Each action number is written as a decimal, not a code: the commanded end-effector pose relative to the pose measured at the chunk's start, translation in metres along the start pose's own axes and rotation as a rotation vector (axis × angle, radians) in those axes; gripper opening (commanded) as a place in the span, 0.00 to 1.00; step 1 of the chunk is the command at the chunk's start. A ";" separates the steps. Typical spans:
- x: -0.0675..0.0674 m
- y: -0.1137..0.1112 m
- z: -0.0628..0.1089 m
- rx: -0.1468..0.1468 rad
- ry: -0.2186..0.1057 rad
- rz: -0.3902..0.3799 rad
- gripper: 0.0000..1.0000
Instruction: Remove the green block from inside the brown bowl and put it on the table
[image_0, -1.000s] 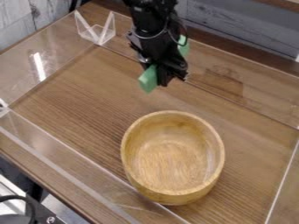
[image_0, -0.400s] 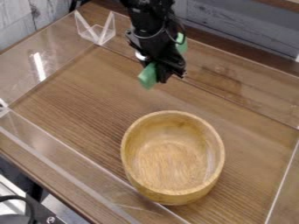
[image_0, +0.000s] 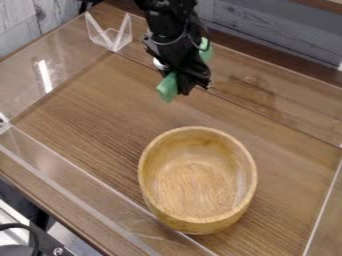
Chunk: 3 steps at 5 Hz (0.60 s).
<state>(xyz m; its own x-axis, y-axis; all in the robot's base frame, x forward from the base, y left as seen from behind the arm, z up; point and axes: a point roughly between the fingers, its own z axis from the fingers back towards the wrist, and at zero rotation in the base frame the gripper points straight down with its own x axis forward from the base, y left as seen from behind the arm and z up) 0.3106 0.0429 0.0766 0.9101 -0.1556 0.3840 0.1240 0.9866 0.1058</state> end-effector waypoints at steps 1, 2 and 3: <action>0.007 0.007 0.011 0.018 -0.051 0.003 0.00; 0.006 0.007 0.011 0.018 -0.056 0.003 0.00; 0.007 0.008 0.010 0.020 -0.061 0.006 0.00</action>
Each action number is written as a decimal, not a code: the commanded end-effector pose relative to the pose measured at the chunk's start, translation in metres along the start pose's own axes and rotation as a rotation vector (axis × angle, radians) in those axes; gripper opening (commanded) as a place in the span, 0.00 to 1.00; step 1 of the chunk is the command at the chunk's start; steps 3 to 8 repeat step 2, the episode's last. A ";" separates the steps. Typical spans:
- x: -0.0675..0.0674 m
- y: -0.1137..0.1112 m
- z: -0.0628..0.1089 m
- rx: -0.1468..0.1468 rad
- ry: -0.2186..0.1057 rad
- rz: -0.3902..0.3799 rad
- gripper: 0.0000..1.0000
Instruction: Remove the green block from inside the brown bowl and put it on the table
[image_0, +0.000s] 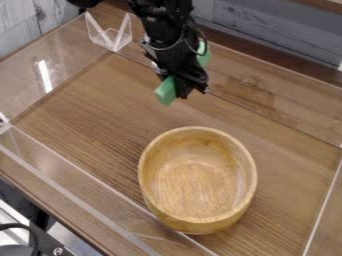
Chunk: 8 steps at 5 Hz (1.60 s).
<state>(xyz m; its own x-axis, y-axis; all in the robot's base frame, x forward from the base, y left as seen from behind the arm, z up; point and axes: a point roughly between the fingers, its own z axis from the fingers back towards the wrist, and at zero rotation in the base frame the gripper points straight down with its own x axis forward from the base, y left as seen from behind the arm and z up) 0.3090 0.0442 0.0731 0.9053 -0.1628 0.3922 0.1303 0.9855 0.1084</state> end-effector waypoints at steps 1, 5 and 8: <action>0.011 0.009 0.010 0.023 -0.055 0.015 0.00; 0.011 0.009 0.010 0.024 -0.059 0.017 0.00; 0.011 0.009 0.010 0.024 -0.059 0.017 0.00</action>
